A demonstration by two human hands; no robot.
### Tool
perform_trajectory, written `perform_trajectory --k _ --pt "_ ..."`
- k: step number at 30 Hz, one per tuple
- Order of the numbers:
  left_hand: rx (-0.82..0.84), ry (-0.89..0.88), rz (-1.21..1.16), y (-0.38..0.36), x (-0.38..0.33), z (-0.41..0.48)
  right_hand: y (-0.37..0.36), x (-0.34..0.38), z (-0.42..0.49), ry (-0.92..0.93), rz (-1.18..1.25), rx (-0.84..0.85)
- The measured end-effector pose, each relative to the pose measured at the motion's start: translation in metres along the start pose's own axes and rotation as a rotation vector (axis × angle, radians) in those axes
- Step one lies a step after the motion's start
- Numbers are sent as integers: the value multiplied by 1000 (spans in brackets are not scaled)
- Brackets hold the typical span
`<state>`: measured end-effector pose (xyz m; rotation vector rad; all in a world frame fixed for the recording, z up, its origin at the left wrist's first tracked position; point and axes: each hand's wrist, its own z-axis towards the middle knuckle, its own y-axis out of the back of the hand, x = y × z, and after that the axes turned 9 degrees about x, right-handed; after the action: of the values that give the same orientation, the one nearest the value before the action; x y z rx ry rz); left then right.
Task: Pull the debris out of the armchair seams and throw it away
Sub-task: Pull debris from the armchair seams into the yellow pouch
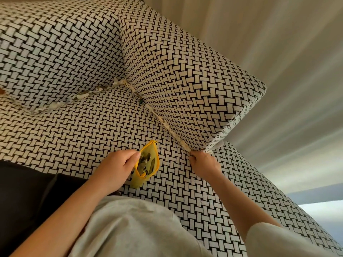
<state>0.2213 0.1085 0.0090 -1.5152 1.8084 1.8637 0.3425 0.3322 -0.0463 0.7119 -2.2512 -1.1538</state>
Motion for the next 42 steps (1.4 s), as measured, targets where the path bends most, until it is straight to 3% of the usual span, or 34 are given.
perform_trajectory --k 7,13,18,20,23,28,33,36,40,42 --pt "4 10 -28 2 2 -1 6 -6 -7 2 1184 398" --pt "-6 14 -43 2 6 -1 2 -8 -10 9 1511 489" --pt "-8 15 -60 3 10 -1 4 -5 -13 35 1370 453" --pt "-1 19 -61 3 10 -2 2 -1 -13 28 1046 296" --pt "-5 28 -72 3 8 -2 -6 -3 -11 89 307 -34" --pt "0 30 -97 4 9 -2 -10 10 -14 -26 -77 1" --pt "4 17 -53 5 9 -5 -7 16 -4 -81 -111 32" --pt "7 19 -42 6 10 -6 -18 15 -10 -91 -194 -145" --pt "4 14 -45 8 14 -5 -27 -3 -19 14 -26 -314" --pt "1 4 -47 7 15 -4 -33 -18 -23 119 47 -512"
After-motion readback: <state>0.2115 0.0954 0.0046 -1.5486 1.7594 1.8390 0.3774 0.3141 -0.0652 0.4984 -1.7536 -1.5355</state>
